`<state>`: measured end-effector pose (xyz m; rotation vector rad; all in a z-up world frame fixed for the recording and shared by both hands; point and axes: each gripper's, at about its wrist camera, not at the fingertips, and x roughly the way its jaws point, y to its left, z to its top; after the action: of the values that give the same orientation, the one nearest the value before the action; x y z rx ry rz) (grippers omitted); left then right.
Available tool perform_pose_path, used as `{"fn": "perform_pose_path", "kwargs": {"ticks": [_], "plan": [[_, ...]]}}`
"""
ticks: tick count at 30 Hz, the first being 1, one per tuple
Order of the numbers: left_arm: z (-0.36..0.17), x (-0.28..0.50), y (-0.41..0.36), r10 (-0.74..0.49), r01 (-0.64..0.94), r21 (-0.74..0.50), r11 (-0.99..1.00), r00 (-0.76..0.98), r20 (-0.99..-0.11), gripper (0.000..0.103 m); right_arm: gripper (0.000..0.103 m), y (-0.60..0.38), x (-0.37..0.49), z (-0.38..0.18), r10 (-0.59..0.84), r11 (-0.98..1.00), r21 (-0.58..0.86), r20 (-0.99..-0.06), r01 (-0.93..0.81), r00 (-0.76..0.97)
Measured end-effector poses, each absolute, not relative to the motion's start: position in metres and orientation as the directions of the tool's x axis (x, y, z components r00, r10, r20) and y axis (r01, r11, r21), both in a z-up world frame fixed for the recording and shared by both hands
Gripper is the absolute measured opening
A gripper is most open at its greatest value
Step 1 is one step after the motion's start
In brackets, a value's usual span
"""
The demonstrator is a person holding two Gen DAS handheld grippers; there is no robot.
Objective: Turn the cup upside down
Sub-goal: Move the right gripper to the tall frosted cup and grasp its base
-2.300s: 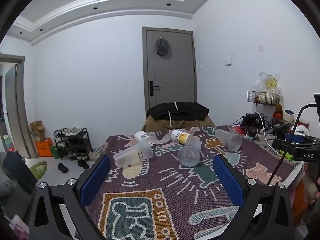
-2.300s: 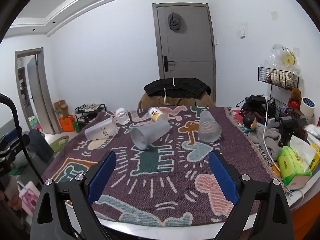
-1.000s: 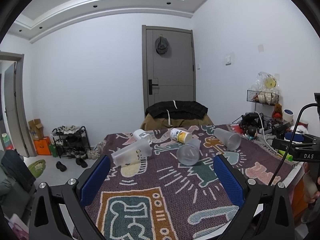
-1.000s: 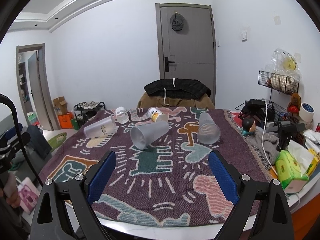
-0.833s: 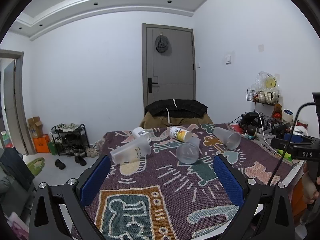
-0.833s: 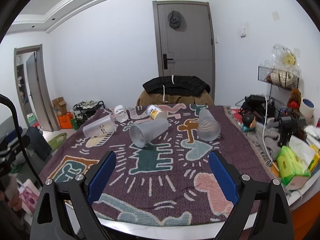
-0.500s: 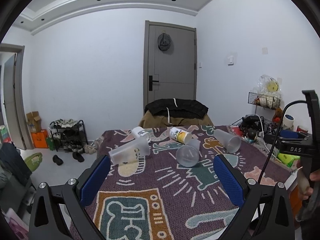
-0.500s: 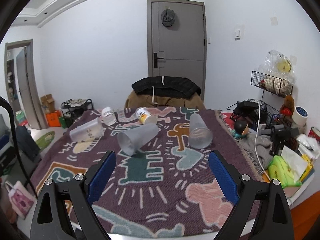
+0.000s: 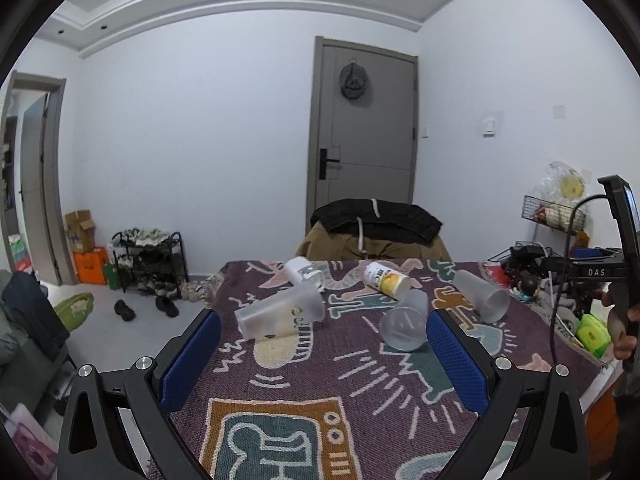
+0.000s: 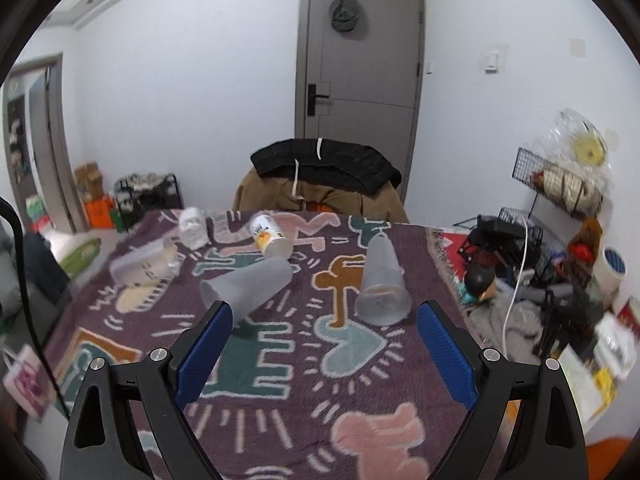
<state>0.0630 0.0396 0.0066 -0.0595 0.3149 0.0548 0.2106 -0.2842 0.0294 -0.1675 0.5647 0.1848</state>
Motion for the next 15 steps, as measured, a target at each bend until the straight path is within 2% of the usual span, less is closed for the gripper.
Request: {"fn": "perform_pose_path", "kwargs": {"ticks": [5, 8, 11, 15], "plan": [[-0.008, 0.088, 0.054, 0.052, -0.102, -0.110, 0.989, 0.922, -0.383, 0.103, 0.094, -0.298, 0.261, 0.008, 0.109, 0.971, -0.097, -0.631, -0.218, 0.768], [-0.019, 0.099, 0.057, 0.073, -0.117, -0.087, 0.989, 0.916, -0.395, 0.103, 0.094, -0.304, 0.291, -0.005, 0.099, 0.972, -0.090, -0.677, -0.216, 0.730], [-0.030, 0.110, 0.061, 0.075, -0.123, -0.094, 0.988, 0.914, -0.399, 0.103, 0.094, -0.299, 0.327, -0.015, 0.031, 0.964, -0.163, -0.720, -0.212, 0.693], [-0.043, 0.125, 0.061, 0.081, -0.126, -0.076, 0.989, 0.898, -0.432, 0.103, 0.094, -0.311, 0.367, -0.016, 0.014, 0.978, -0.128, -0.750, -0.165, 0.661]]}}
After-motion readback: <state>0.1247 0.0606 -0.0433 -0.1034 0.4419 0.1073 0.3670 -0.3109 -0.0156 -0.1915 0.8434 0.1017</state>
